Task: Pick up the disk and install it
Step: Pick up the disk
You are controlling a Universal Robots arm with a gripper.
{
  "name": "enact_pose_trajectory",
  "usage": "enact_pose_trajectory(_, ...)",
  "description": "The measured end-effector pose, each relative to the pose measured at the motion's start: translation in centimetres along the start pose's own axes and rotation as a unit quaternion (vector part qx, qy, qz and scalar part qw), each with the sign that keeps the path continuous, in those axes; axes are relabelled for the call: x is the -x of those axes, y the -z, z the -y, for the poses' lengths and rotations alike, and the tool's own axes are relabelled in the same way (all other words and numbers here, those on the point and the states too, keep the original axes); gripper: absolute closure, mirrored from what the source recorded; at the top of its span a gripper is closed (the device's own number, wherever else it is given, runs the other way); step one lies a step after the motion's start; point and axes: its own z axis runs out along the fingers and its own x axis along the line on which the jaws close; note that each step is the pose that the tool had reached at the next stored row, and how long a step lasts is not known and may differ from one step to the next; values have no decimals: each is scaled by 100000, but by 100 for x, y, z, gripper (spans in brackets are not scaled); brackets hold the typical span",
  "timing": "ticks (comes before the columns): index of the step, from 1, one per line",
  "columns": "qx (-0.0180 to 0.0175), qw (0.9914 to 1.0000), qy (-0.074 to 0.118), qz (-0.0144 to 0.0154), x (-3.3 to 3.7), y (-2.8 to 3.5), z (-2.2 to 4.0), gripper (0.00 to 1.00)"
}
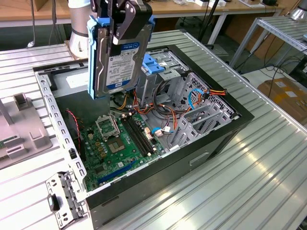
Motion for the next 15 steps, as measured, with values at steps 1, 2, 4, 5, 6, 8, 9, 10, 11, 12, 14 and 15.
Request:
enact_pose_trajectory(1, 8, 100000, -5, -8, -6, 1, 12, 63)
enact_pose_trajectory(2, 13, 100000, -2, -3, -17, 2, 32, 63)
enact_pose_trajectory(4, 27, 100000, -5, -1, -40, 4, 70, 63)
enact_pose_trajectory(5, 31, 100000, -3, -1, -54, 6, 90, 63)
enact_pose_trajectory(6, 45, 100000, -6, 0, -80, 7, 116, 63)
enact_pose_trajectory(8, 88, 100000, -5, 13, -175, 12, 174, 63)
enact_pose_trajectory(9, 86, 100000, -13, 41, -193, 12, 182, 63)
enact_pose_trajectory(10, 84, 100000, -66, 81, -207, 11, 187, 63)
enact_pose_trajectory(11, 76, 100000, -243, 119, -217, 10, 189, 63)
enact_pose_trajectory(12, 69, 99999, -454, 146, -224, 9, 188, 63)
enact_pose_trajectory(14, 52, 99996, -897, 198, -239, 7, 190, 63)
enact_pose_trajectory(15, 53, 99994, -1028, 203, -254, 8, 198, 63)
